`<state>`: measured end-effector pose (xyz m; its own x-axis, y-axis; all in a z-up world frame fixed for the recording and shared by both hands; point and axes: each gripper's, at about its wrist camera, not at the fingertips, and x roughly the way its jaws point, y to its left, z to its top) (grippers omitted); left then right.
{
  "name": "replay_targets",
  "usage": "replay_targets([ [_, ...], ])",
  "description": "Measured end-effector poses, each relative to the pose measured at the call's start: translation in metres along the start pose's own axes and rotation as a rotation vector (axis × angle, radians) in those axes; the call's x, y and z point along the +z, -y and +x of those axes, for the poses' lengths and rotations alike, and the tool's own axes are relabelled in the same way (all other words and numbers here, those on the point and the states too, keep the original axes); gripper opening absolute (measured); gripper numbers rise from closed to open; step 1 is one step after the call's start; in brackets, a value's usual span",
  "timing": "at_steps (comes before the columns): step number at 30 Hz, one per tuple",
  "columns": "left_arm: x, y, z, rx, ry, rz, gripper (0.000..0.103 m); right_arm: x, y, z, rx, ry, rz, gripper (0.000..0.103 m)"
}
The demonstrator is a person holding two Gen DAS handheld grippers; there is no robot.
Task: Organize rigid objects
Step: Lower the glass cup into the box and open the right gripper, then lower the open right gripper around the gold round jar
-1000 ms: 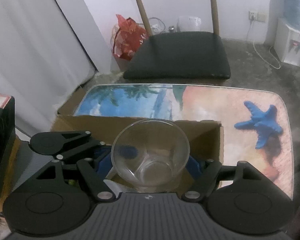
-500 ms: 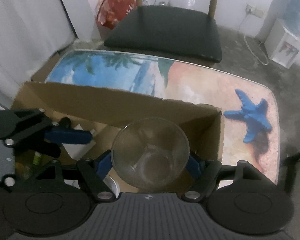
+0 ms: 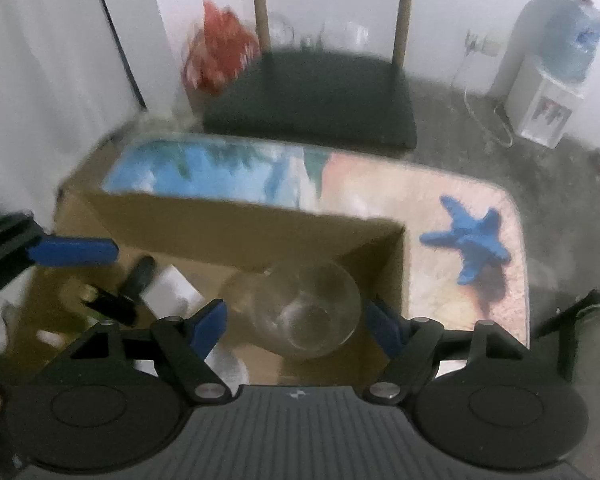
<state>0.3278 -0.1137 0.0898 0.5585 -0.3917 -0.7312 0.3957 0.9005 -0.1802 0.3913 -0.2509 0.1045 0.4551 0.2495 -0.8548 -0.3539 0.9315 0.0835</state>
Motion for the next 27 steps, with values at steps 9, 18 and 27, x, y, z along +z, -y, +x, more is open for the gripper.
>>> replay_targets([
  [9,-0.037,0.016,-0.108,-0.035,0.188,0.01,0.102,-0.08,0.002,-0.134,0.159,0.298,0.129,0.079],
  [18,-0.121,0.025,-0.161,0.025,0.243,0.017,0.103,-0.224,-0.026,-0.169,0.228,0.458,0.216,0.082],
  [27,-0.192,0.05,-0.103,0.048,0.099,0.16,0.102,-0.276,-0.046,-0.12,0.192,0.324,0.291,0.084],
])
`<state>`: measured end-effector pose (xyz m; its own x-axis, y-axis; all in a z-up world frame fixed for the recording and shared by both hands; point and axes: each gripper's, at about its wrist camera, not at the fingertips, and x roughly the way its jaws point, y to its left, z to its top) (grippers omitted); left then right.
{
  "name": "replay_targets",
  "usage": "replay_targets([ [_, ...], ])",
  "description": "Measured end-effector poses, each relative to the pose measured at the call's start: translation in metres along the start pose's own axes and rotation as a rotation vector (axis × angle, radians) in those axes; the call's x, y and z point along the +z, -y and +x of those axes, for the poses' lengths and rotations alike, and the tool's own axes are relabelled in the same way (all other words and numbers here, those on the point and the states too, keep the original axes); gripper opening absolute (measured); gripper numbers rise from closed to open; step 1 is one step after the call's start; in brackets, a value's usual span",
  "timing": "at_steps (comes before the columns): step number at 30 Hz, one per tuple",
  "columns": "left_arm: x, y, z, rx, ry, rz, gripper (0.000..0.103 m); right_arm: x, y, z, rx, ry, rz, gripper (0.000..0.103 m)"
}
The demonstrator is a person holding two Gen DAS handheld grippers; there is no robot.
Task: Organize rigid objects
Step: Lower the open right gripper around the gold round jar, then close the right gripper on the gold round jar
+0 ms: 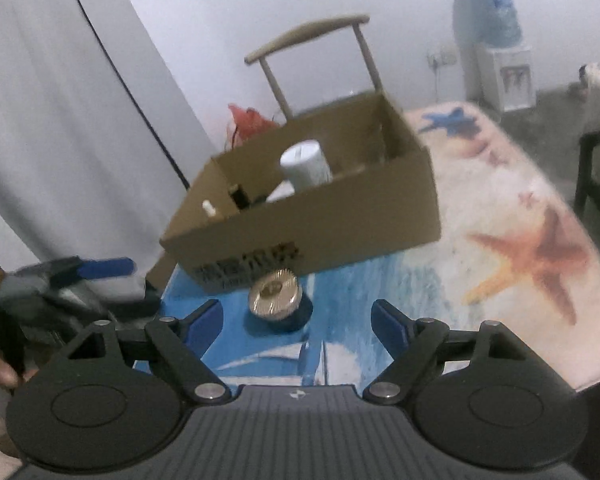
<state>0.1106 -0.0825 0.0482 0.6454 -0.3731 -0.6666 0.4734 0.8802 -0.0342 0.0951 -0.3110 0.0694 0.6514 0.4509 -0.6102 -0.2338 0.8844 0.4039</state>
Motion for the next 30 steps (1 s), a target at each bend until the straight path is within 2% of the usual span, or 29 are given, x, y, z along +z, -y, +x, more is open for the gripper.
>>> replay_targets([
  [4,-0.015,0.022,0.031,0.017,-0.04,0.112,0.102,0.0,-0.014,0.016,0.015,-0.036,-0.048,0.084],
  [10,-0.022,0.031,0.06,0.039,-0.002,0.219,0.101,0.005,-0.03,0.057,-0.001,-0.102,-0.123,0.083],
  [12,-0.023,0.032,0.071,0.042,-0.002,0.23,0.097,0.008,-0.033,0.074,-0.002,-0.129,-0.147,0.082],
  [16,-0.023,0.028,0.088,0.027,-0.022,0.224,0.087,0.009,-0.035,0.105,-0.011,-0.196,-0.19,0.076],
  [18,-0.022,0.024,0.096,0.021,-0.041,0.21,0.076,0.009,-0.034,0.118,-0.008,-0.232,-0.198,0.073],
  [20,-0.022,0.02,0.103,0.017,-0.053,0.201,0.072,0.008,-0.032,0.128,-0.003,-0.263,-0.204,0.067],
  [22,-0.021,0.017,0.107,0.012,-0.059,0.195,0.064,0.007,-0.029,0.136,0.011,-0.284,-0.198,0.063],
  [23,-0.022,0.016,0.108,0.009,-0.062,0.189,0.057,0.006,-0.028,0.137,0.03,-0.29,-0.189,0.059],
  [30,-0.02,0.014,0.094,-0.008,-0.046,0.13,0.055,0.008,-0.028,0.123,0.051,-0.265,-0.194,0.055],
])
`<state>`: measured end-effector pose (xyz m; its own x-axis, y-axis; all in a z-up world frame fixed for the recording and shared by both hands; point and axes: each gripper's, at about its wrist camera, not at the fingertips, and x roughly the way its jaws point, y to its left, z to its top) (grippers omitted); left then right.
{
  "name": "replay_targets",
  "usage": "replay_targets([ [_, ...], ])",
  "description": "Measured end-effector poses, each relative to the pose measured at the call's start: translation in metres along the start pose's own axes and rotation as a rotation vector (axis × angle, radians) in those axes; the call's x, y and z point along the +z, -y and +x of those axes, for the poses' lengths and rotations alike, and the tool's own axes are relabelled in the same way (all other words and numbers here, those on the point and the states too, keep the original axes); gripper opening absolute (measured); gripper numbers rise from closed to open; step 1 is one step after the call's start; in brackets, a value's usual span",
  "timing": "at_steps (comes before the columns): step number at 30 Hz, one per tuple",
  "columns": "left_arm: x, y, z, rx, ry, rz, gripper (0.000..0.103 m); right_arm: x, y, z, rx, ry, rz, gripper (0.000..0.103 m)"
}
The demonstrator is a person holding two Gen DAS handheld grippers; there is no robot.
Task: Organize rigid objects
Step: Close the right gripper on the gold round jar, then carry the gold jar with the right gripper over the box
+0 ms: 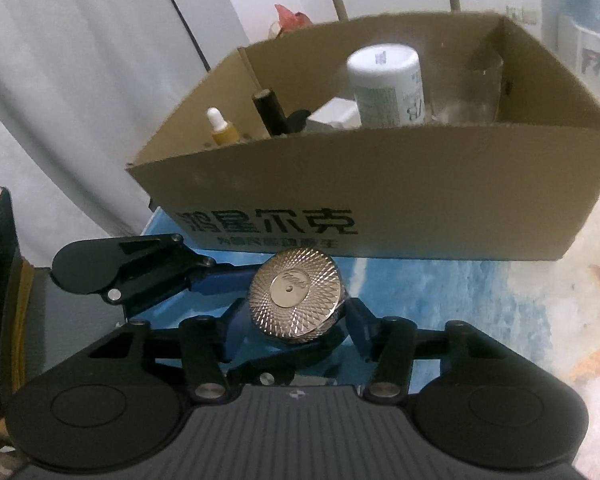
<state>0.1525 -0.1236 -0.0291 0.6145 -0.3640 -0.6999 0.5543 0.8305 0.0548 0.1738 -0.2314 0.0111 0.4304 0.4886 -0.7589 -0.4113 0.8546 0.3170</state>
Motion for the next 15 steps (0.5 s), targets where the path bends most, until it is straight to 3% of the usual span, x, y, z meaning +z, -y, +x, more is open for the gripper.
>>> replay_targets([
  [8,0.049,0.014,-0.058,0.05,0.197,0.061,0.055,0.025,-0.018,-0.081,-0.032,0.199,-0.088,0.054],
  [12,0.087,0.017,-0.055,0.051,0.264,0.096,0.055,0.052,-0.004,-0.108,-0.06,0.275,-0.116,0.054],
  [15,0.111,0.016,-0.035,0.043,0.268,0.108,0.055,0.074,0.019,-0.105,-0.07,0.281,-0.108,0.054],
])
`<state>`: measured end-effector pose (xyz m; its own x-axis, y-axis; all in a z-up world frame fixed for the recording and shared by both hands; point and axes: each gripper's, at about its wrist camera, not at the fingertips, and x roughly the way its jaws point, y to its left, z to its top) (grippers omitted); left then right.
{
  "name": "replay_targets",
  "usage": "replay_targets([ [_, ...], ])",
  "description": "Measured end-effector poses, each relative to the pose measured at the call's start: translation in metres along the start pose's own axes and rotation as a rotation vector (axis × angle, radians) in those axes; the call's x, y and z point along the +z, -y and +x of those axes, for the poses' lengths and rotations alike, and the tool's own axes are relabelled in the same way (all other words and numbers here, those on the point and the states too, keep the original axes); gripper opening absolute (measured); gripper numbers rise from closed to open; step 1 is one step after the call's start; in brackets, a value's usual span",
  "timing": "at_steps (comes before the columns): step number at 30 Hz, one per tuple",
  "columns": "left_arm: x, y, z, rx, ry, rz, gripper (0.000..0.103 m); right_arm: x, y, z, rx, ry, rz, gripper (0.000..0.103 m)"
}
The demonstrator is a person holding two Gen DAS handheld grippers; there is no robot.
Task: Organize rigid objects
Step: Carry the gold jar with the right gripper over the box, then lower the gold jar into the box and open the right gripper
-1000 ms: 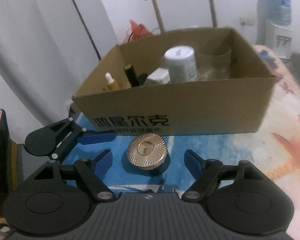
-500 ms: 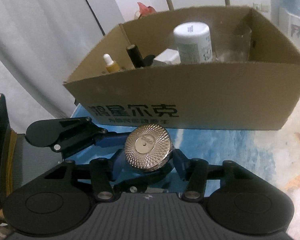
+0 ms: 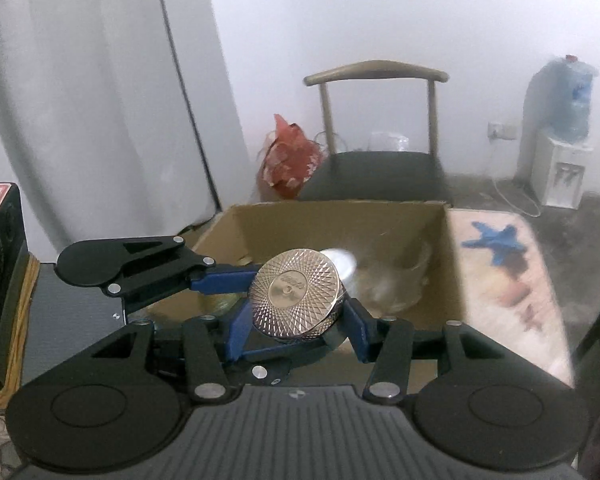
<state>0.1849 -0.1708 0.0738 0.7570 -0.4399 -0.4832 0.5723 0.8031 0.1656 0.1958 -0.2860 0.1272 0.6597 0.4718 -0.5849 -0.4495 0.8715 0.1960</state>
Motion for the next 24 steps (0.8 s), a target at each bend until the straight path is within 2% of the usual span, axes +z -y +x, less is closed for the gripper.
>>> replay_targets([
  [6,0.006,-0.005,0.057,-0.041,-0.096,-0.009,0.055,0.012,0.058,0.048,0.02,-0.089,0.066,0.054],
  [14,-0.004,-0.007,0.085,-0.063,-0.195,-0.019,0.056,0.002,0.092,0.088,0.045,-0.165,0.113,0.053],
  [17,-0.005,-0.008,0.089,-0.058,-0.2,-0.011,0.058,0.002,0.1,0.095,0.059,-0.174,0.125,0.053],
  [24,-0.001,-0.008,0.086,-0.029,-0.169,0.03,0.062,0.003,0.106,0.089,0.065,-0.136,0.152,0.052],
])
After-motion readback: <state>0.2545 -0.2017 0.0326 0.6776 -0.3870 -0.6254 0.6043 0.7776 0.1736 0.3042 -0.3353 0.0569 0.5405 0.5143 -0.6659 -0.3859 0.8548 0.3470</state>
